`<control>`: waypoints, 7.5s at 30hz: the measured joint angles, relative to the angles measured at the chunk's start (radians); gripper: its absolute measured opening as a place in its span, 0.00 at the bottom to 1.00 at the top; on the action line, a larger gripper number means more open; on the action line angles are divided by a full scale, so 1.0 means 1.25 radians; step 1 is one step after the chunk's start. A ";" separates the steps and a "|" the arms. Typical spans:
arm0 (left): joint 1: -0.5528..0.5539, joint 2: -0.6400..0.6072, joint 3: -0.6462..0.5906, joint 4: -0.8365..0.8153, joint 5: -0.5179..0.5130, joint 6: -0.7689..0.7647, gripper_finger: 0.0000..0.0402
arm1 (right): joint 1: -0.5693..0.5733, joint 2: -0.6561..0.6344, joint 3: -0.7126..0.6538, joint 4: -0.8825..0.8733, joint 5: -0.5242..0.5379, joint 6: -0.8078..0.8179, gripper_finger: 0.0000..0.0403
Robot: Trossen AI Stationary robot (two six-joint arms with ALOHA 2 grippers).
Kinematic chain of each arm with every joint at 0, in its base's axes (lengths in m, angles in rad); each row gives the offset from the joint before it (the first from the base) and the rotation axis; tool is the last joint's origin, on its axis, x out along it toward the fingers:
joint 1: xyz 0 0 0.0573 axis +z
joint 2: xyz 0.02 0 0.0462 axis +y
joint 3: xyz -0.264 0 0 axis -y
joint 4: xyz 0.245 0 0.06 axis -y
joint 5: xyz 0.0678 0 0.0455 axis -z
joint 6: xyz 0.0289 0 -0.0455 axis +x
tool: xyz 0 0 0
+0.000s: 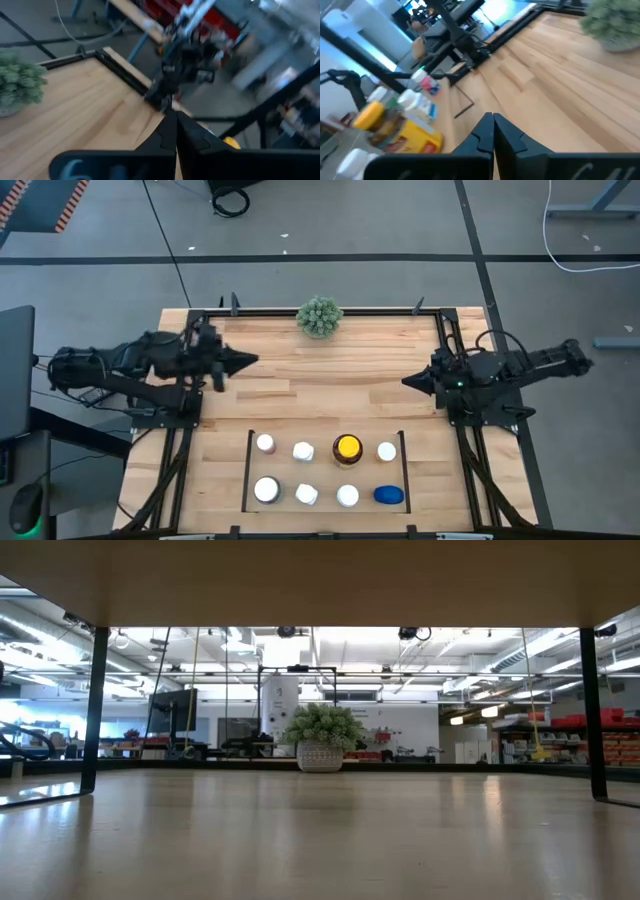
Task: Pick and place medicine bottles onto shelf by color
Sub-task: Return to Home Position
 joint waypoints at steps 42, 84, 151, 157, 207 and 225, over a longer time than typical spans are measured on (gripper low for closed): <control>-0.009 -0.604 -0.771 0.368 -0.073 0.001 0.00 | -0.361 -0.069 -0.442 0.546 -0.205 -0.024 0.01; -0.009 -0.591 -0.772 0.325 -0.073 0.684 0.06 | -0.358 -0.020 -0.441 1.147 -0.302 -0.396 0.05; -0.010 -0.609 -0.773 0.343 -0.073 0.684 0.07 | -0.043 -0.270 -0.442 0.526 -0.250 -0.397 0.05; -0.010 -0.609 -0.773 0.348 -0.074 0.684 0.09 | -0.043 -0.270 -0.442 0.774 -0.250 -0.397 0.05; -0.010 -0.609 -0.773 0.360 -0.073 0.684 0.07 | -0.043 -0.228 0.801 1.144 -0.250 -0.397 0.05; -0.010 -0.609 -0.772 0.360 -0.073 0.684 0.07 | -0.043 -0.228 0.973 1.132 -0.250 -0.397 0.05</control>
